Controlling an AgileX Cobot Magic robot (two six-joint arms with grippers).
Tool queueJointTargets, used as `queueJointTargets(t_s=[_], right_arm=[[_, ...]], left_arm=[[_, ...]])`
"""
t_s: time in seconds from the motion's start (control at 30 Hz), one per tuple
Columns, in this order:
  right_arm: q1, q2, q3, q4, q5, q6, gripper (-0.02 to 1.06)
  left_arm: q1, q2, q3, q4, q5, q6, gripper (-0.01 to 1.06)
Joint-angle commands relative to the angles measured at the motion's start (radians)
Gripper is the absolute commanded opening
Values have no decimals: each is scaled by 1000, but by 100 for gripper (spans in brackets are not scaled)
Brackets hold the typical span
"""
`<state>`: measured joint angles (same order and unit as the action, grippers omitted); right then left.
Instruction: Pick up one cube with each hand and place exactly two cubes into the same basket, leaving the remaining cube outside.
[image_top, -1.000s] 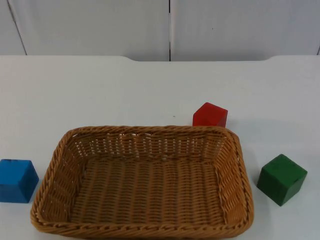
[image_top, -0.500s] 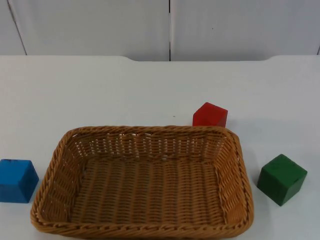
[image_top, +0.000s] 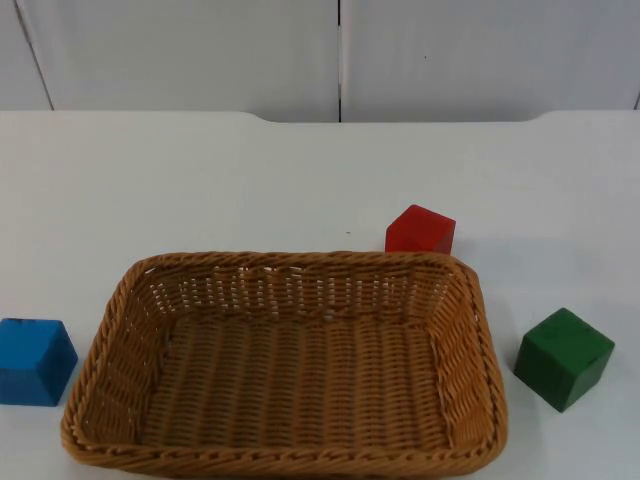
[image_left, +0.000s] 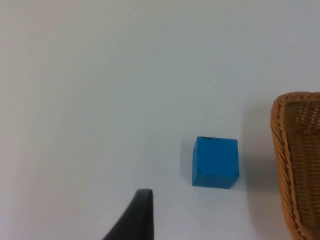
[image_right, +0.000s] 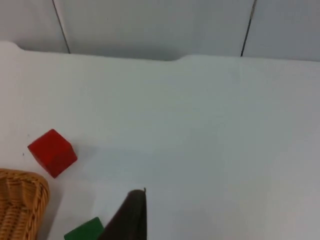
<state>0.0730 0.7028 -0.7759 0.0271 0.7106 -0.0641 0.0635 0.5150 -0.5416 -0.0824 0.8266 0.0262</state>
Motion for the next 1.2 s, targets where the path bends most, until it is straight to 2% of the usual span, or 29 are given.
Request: queueJointTargets(t_s=[0.0, 0.37, 0.43, 0.53, 0.8, 0.93, 1.17], right_arm=[[-1, 44, -15, 3, -20, -11, 105], [-1, 305, -34, 12, -28, -31, 105], [-1, 341, -34, 53, -14, -62, 105], [-1, 385, -34, 139, 6, -162, 105], [-1, 438, -34, 220, 16, -250, 105], [38, 457, -34, 211, 27, -265, 105], [178, 507, -34, 157, 23, -265, 105]], left_arm=[[-4, 31, -5, -14, -23, -6, 105], [-4, 163, -5, -14, -54, 4, 105], [-4, 193, -5, -19, -54, 23, 105], [-4, 237, -5, -44, -58, 51, 105], [-4, 327, -5, -124, -81, 128, 105], [-4, 369, -5, -116, -108, 134, 105], [-4, 439, -5, -130, -117, 161, 105]])
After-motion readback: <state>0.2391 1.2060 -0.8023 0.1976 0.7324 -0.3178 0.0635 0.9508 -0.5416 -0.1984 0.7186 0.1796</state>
